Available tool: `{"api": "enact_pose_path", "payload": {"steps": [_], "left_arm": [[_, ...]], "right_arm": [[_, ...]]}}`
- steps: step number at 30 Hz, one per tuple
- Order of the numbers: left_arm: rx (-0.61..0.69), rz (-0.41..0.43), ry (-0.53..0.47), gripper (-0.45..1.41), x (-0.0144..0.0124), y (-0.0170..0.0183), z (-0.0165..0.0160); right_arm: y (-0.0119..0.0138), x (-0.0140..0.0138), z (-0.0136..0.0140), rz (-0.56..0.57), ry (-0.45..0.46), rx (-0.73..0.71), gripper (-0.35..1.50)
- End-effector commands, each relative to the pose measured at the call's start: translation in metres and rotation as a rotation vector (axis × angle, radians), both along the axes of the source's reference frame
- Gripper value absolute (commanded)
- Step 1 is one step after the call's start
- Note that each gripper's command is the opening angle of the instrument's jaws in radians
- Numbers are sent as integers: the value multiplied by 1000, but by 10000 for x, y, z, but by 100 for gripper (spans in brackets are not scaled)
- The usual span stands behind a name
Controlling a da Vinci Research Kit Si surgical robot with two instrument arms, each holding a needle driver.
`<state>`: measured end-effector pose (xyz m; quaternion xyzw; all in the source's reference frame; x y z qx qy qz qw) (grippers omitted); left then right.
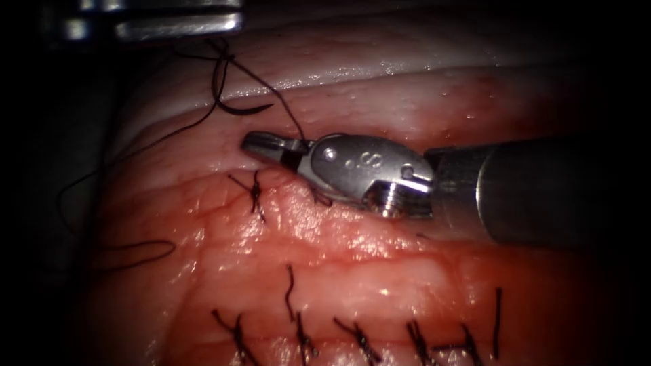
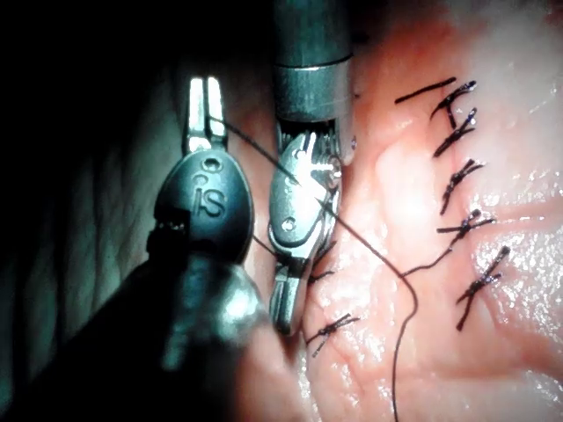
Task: Wound Closure
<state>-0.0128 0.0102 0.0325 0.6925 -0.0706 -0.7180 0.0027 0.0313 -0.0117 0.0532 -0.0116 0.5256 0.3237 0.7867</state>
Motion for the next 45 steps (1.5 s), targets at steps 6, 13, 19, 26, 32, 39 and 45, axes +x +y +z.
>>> {"api": "enact_pose_path", "payload": {"steps": [6,13,19,26,32,39,45], "left_arm": [[-11,21,-51,-45,-11,-13,-4],[12,80,-140,-45,-55,-56,-12],[55,211,-224,-45,-112,-130,16],[117,390,-204,-45,-144,-201,73],[193,459,-89,120,-146,-232,110],[222,230,39,136,-116,-179,109],[251,-10,193,101,-72,-128,120]], "right_arm": [[17,-80,-25,-49,-79,-63,147],[41,-178,-64,-39,-141,-110,143],[59,-233,-62,5,-203,-133,133],[58,-237,-53,22,-238,-145,135],[52,-225,-47,33,-242,-153,138],[44,-209,-41,39,-241,-162,143],[34,-198,-43,25,-227,-164,143]]}}
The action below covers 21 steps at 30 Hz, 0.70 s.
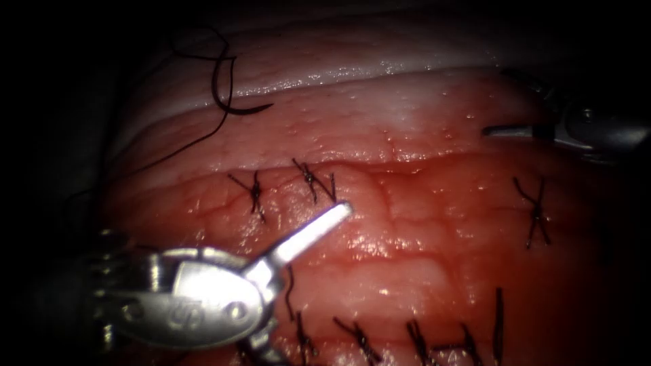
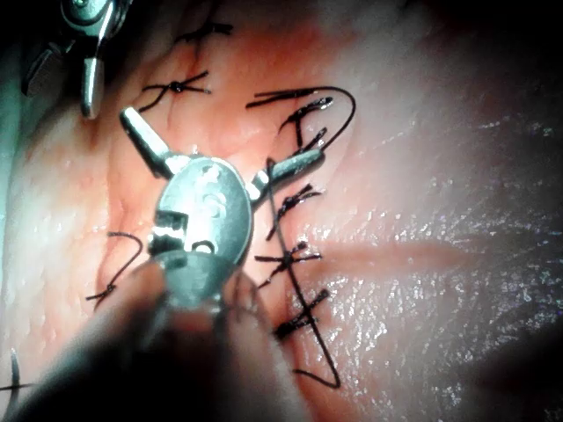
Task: Wound Closure
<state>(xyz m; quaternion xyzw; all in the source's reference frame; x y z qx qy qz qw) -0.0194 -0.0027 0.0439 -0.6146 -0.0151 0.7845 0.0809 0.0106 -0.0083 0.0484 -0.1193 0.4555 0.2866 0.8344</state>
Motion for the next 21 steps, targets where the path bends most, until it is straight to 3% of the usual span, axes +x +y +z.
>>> {"api": "enact_pose_path", "payload": {"steps": [1,4,11,15,21], "left_arm": [[9,-26,41,96,2,7,17],[52,-59,71,79,10,14,38],[261,-165,136,76,9,21,94],[298,-92,110,78,8,8,116],[303,-18,66,84,18,-10,116]], "right_arm": [[-2,11,4,-2,7,-2,143],[-5,16,3,-4,8,-1,143],[-10,27,2,-19,6,2,143],[-13,28,1,-29,5,7,143],[-15,28,1,-29,5,6,142]]}}
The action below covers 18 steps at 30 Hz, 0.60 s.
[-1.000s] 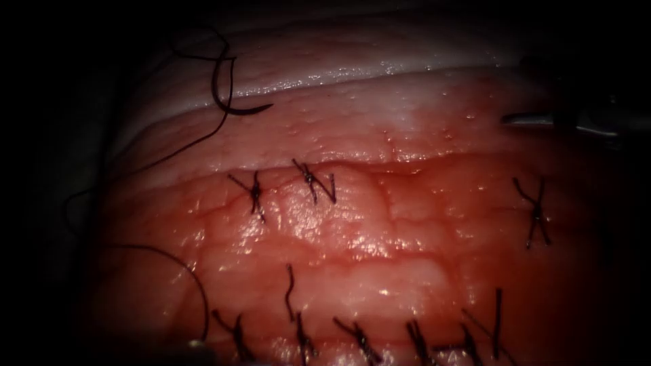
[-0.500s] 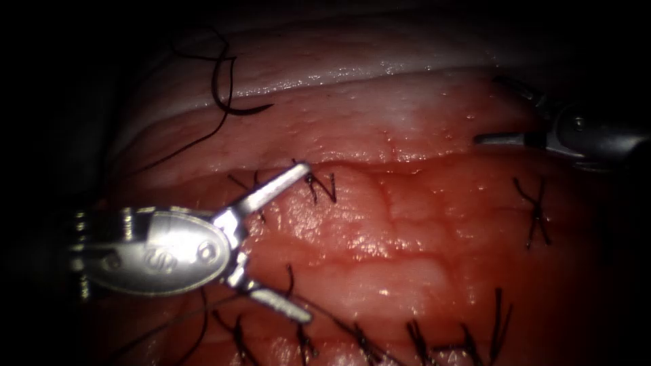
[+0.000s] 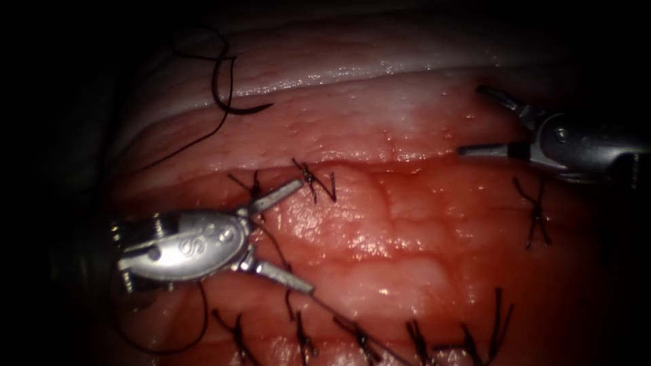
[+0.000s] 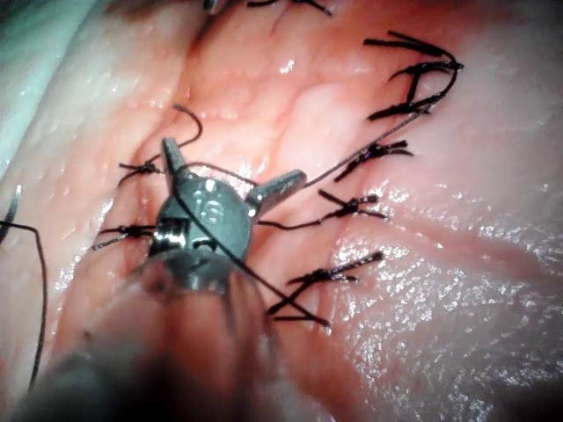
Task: Wound Closure
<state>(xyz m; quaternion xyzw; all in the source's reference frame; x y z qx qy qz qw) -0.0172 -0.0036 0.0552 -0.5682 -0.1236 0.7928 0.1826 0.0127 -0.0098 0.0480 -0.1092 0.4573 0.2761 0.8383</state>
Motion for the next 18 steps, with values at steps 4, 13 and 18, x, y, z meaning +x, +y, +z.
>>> {"api": "enact_pose_path", "payload": {"steps": [4,13,18], "left_arm": [[7,76,11,89,8,-10,-6],[-74,224,118,91,36,15,-33],[-78,55,133,34,21,53,-33]], "right_arm": [[1,7,5,-1,1,0,142],[0,8,5,-4,-2,3,142],[-1,12,6,17,12,28,137]]}}
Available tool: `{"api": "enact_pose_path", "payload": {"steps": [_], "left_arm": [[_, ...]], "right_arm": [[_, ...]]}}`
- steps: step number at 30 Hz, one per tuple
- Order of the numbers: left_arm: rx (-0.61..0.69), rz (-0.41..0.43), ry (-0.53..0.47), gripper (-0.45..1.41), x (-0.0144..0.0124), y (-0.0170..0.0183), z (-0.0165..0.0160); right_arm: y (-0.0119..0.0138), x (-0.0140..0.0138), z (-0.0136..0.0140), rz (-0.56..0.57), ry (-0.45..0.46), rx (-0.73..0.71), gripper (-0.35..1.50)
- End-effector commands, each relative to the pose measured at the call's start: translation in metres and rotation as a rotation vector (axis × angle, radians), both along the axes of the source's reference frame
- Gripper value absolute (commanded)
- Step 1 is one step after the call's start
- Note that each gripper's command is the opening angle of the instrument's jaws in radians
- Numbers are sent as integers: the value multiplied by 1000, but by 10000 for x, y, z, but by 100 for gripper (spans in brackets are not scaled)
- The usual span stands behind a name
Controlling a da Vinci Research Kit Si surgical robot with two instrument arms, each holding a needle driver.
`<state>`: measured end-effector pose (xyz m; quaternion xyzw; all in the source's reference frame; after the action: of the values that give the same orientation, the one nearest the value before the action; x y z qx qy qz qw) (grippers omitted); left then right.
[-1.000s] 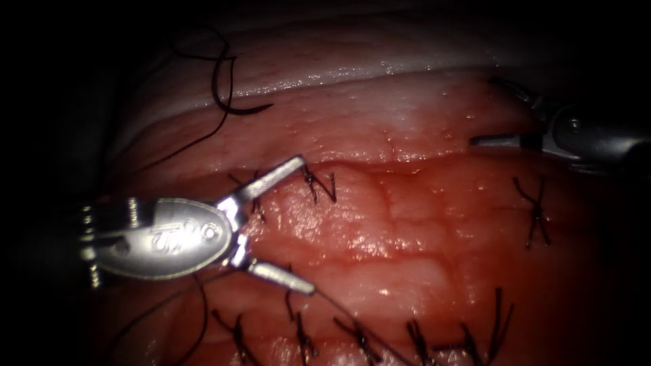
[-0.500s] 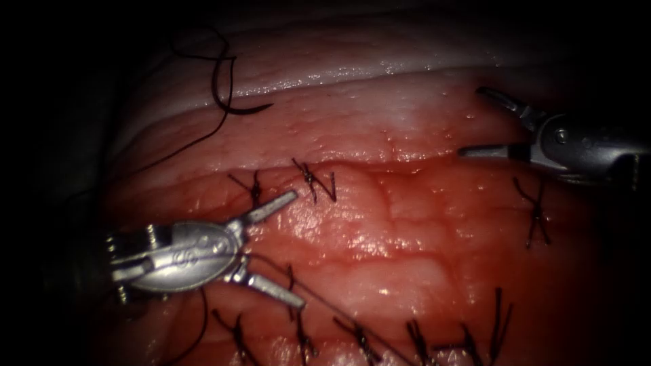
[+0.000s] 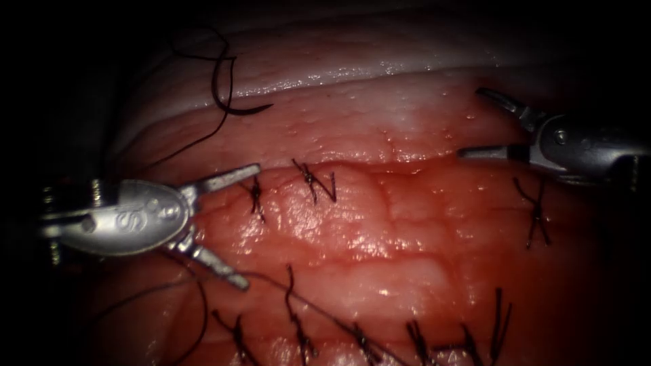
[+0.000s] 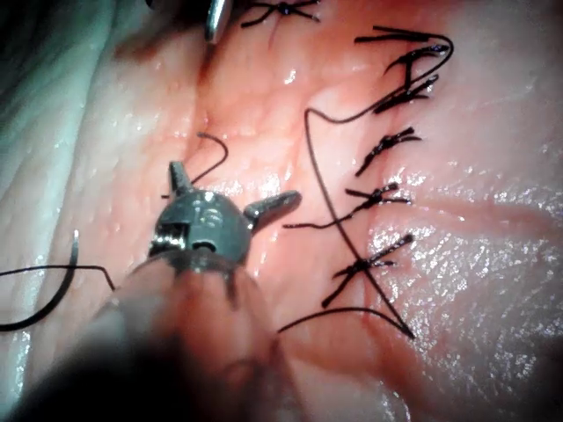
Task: Wound Closure
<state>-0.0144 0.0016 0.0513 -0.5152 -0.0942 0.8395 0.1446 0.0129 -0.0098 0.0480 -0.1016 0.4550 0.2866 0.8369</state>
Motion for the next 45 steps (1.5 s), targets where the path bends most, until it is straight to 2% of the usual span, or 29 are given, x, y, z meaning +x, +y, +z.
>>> {"api": "enact_pose_path", "payload": {"steps": [1,3,8,14,22,32,34,39,41,45], "left_arm": [[22,-27,5,32,-17,6,7],[55,-63,27,31,-35,10,12],[191,-154,69,36,-56,10,26],[286,-235,94,47,-60,0,40],[316,-247,83,42,-62,-2,49],[325,-244,48,-8,-62,-2,53],[327,-249,31,-45,-61,1,52],[254,-239,-36,-45,-57,10,50],[239,-237,-54,-45,-48,14,48],[217,-253,-65,-45,-35,17,45]], "right_arm": [[-4,13,5,24,22,30,137],[-11,18,4,42,36,70,133],[-22,26,1,52,42,101,131],[-30,34,3,38,38,107,131],[-32,36,6,38,36,104,130],[-34,37,6,36,35,105,130],[-35,37,6,36,35,104,130],[-43,45,8,-8,35,129,123],[-51,61,12,-61,88,125,115],[-52,80,18,-85,115,114,110]]}}
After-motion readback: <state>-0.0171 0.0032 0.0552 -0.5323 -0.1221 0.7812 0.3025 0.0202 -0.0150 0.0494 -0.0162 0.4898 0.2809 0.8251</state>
